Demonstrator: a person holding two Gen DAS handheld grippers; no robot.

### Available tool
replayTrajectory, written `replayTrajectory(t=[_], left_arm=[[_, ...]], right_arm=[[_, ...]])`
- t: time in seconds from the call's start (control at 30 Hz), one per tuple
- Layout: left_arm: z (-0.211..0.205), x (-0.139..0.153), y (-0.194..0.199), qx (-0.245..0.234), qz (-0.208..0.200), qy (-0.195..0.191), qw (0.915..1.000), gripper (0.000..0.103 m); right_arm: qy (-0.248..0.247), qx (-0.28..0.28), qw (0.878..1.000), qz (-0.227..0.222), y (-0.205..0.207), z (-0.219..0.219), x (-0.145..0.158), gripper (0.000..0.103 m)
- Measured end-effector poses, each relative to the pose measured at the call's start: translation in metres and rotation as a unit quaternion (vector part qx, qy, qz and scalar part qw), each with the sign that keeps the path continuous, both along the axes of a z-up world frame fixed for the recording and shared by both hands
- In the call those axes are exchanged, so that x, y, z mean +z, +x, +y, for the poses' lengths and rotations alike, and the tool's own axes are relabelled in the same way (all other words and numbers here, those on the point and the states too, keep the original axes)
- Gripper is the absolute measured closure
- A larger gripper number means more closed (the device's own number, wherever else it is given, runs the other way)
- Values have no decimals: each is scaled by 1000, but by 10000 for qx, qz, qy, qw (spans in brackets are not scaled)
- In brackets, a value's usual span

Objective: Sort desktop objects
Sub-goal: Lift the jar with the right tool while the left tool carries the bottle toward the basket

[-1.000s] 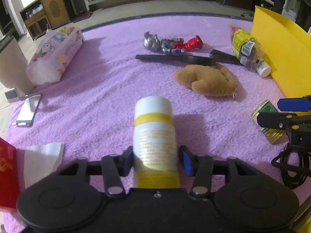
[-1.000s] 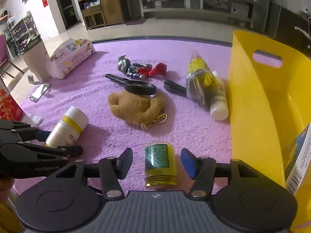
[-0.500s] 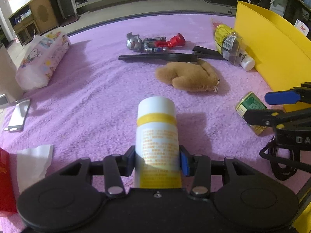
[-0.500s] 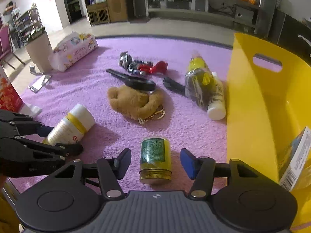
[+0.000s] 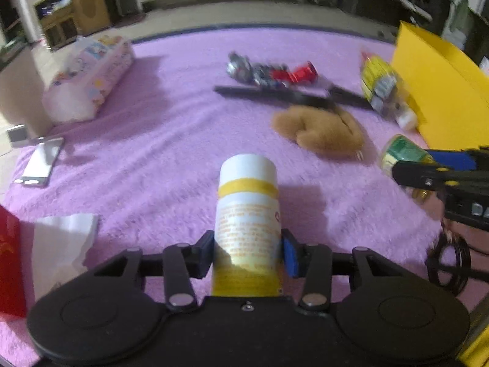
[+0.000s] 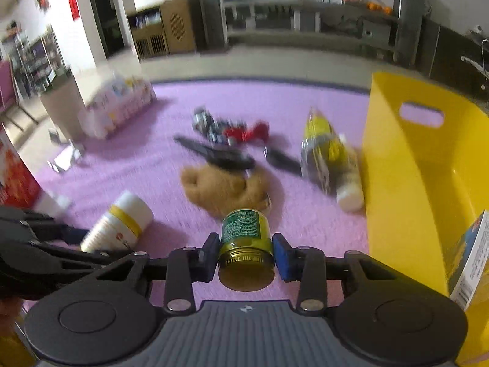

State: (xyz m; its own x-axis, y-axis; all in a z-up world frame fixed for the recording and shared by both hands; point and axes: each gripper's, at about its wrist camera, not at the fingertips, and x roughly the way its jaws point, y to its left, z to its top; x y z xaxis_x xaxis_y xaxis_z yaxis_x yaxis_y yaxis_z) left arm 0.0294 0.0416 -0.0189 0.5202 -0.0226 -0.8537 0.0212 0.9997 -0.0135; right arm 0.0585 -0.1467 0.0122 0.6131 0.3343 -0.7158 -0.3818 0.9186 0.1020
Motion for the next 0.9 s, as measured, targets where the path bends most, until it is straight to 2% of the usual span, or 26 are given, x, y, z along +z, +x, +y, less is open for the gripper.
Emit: replayTrajectory(t=[0.1,0.33,0.43,0.7,0.8,0.9], left_arm=[[6,12,-3,138,-347,-319,9988,60],[7,26,-6,172,-685,-866,9937,60],[9,33,-9,208,-843,-938,9918,60],[13,53,-29,704,-793,-1136,9878,60],[9,66,-36,823,-776,-1255,9856,60],[-9,92,-39,648,-1004,-1154,9861,60]], right_arm=[[220,-57,9996,-178,-1,-2,8,65],[674,-79,9972,-301,-4,-3,23,65],[894,-5,9954,-339,-8,0,31,65],[1376,111,9896,-405,-20,-7,48,65],[1649,69,9846,-578,-26,-19,60,65],[1987,-50,9757,-920,-35,-35,78,65]])
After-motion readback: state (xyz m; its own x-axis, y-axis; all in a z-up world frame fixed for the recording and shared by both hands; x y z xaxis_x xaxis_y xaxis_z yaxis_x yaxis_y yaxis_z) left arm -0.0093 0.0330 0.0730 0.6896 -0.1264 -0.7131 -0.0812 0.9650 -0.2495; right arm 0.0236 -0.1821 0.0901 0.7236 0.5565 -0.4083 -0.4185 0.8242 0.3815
